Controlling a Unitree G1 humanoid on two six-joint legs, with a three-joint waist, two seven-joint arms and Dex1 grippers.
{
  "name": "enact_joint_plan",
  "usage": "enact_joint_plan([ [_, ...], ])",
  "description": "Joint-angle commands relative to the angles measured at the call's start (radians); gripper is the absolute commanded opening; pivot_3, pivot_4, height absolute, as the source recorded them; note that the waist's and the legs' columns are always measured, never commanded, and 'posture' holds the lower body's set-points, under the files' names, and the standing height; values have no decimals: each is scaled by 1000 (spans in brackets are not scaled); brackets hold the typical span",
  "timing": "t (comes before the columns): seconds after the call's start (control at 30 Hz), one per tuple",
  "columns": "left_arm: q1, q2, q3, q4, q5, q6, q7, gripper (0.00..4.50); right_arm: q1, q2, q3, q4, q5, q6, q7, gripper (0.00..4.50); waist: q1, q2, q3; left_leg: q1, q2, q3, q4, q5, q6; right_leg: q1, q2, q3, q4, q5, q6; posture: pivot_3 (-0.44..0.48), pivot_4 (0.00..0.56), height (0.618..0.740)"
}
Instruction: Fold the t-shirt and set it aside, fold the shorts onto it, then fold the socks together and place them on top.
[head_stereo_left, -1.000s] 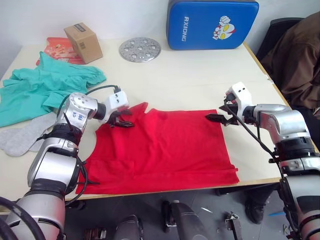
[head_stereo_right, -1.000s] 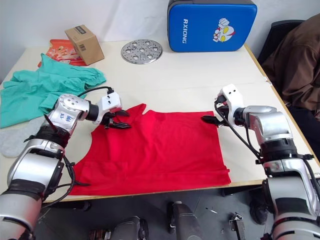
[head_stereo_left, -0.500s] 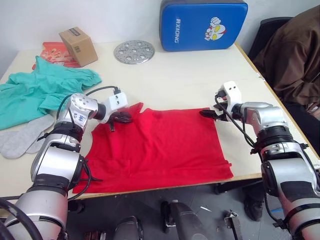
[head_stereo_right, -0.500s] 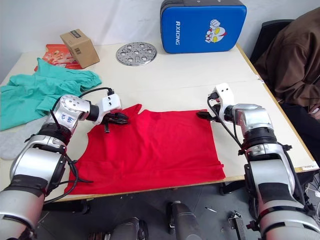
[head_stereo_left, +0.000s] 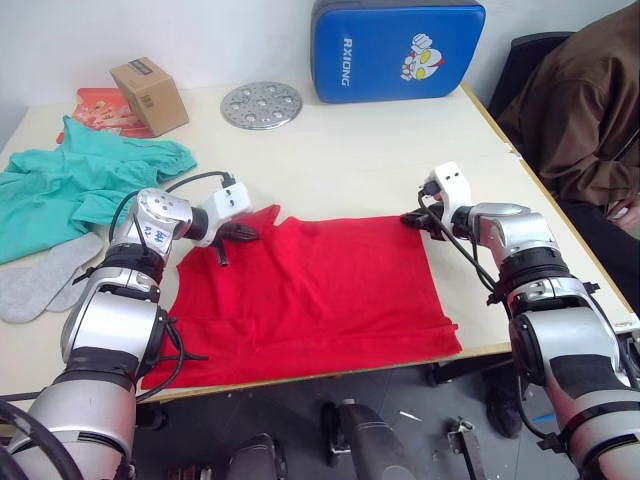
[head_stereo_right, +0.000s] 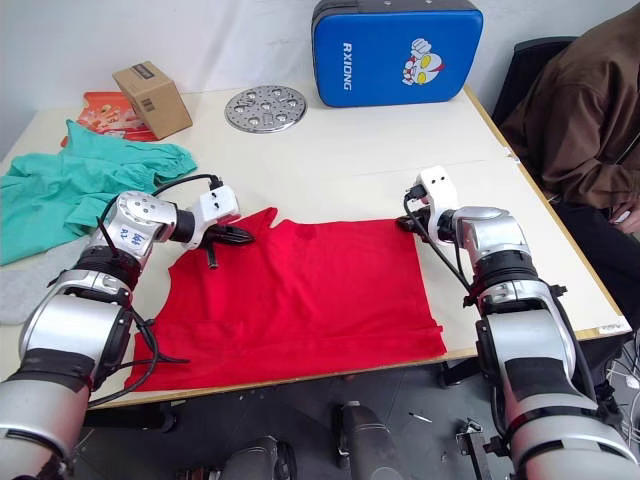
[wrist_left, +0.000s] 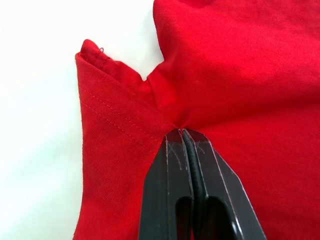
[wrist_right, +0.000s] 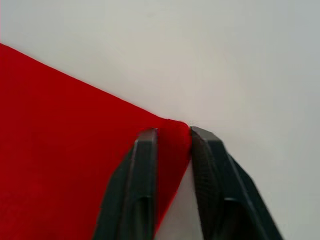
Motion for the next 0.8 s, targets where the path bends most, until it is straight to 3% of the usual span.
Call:
enact_joint_plan([
  [0.03,-34,5,27,18,-2,27,13,0,-15,3,-18,12,-10,-9,5,37,-1,0,0,0,0,0,0,0,0,0,0,0,0,0,0,0,150,740],
  [0.43,-78,40,147,21,-78,161,-42,0,-3,-12,-40,-15,-3,-20,20,37,-2,0,0,0,0,1,0,0,0,-2,0,1,1,0,-1,0,150,740],
  [0.8,-55,40,136,6,-55,152,-61,0,6,-2,-46,-11,-7,-32,17,37,-3,0,0,0,0,2,0,0,-1,-2,0,1,1,0,-1,0,150,740],
])
